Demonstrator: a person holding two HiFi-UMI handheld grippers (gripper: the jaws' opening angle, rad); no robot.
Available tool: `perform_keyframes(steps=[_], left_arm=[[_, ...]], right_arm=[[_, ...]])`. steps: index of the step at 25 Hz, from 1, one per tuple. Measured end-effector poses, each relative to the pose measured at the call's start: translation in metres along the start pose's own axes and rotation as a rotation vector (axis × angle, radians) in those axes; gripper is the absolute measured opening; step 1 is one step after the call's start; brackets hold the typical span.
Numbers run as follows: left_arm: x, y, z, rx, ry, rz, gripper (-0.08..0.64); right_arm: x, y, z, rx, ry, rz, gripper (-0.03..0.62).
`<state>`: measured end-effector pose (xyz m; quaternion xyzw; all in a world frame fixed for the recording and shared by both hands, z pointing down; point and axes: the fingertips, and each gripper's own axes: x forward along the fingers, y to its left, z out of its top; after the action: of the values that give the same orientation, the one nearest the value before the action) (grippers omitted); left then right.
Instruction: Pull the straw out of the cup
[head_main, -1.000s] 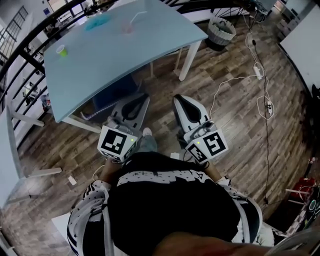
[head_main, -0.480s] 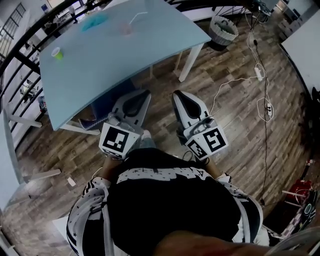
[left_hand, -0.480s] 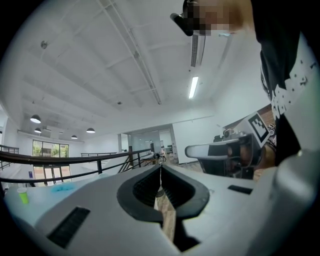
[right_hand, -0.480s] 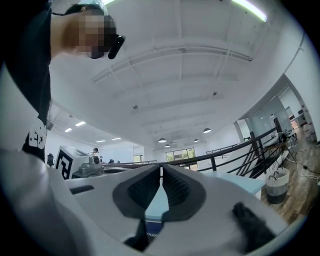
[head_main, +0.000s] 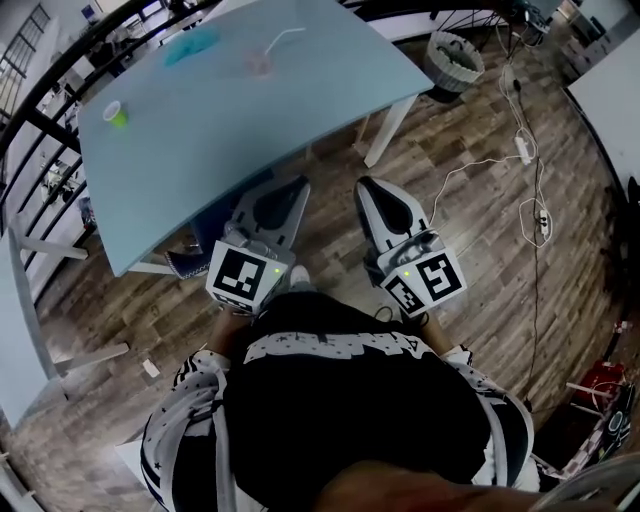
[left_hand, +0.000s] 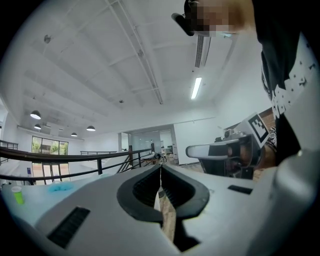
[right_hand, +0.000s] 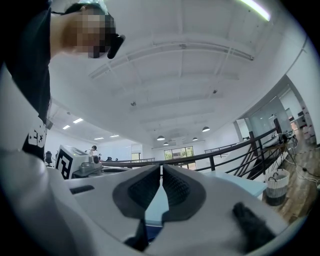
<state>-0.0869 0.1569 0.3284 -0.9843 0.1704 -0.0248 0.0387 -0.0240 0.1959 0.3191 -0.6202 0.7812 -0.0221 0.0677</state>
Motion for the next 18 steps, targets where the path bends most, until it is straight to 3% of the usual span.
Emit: perform_keyframes(steps=[18], left_arm=[[0.033, 0.080, -0.014, -0.025, -0.024, -0.014, 0.014]], right_arm=[[0.084, -0.025, -0.005, -0.031, 0.027, -0.017, 0.028]])
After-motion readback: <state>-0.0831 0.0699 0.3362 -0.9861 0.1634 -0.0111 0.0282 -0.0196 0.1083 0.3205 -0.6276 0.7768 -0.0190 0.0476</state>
